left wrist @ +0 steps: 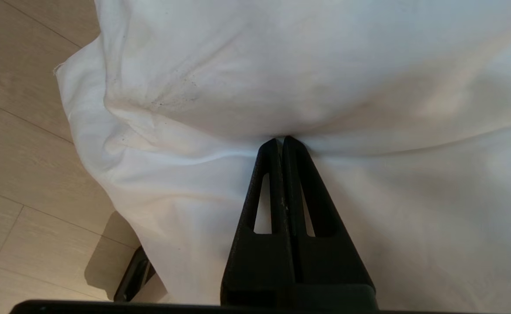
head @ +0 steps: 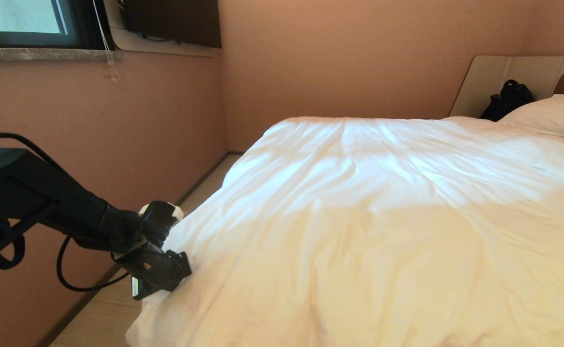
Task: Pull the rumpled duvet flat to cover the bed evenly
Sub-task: Flatten the corners of the folded blanket
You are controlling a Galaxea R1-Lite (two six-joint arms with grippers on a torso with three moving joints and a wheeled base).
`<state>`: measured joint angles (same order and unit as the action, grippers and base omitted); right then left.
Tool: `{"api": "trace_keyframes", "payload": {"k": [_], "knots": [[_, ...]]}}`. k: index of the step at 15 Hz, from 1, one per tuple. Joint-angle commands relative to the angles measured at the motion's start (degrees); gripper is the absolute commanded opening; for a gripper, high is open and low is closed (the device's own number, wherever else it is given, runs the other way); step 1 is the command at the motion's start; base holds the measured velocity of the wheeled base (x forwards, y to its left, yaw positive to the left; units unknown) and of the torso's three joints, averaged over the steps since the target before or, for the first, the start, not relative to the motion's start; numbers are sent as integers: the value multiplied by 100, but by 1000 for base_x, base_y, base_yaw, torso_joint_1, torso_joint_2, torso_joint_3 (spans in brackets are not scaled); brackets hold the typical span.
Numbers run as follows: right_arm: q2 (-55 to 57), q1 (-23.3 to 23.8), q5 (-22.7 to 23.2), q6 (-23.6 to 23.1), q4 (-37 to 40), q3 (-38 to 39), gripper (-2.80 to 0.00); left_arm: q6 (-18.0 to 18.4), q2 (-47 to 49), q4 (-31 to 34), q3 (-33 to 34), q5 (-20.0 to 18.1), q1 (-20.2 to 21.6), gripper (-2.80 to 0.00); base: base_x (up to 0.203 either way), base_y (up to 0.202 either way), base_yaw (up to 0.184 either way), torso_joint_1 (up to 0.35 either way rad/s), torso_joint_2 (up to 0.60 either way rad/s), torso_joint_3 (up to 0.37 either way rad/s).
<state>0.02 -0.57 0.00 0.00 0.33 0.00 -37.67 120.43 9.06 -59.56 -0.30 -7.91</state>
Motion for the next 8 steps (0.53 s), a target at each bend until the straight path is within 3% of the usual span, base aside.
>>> {"api": "trace_keyframes", "payload": {"k": [1, 8], "knots": [[6, -4, 0, 0, 2, 0, -280, -21, -45, 0, -3, -13, -8, -280, 0, 0, 0, 0, 0, 0], [6, -4, 0, 0, 2, 0, -280, -34, -584, 8, -5, -25, -289, -280, 0, 0, 0, 0, 0, 0]]}}
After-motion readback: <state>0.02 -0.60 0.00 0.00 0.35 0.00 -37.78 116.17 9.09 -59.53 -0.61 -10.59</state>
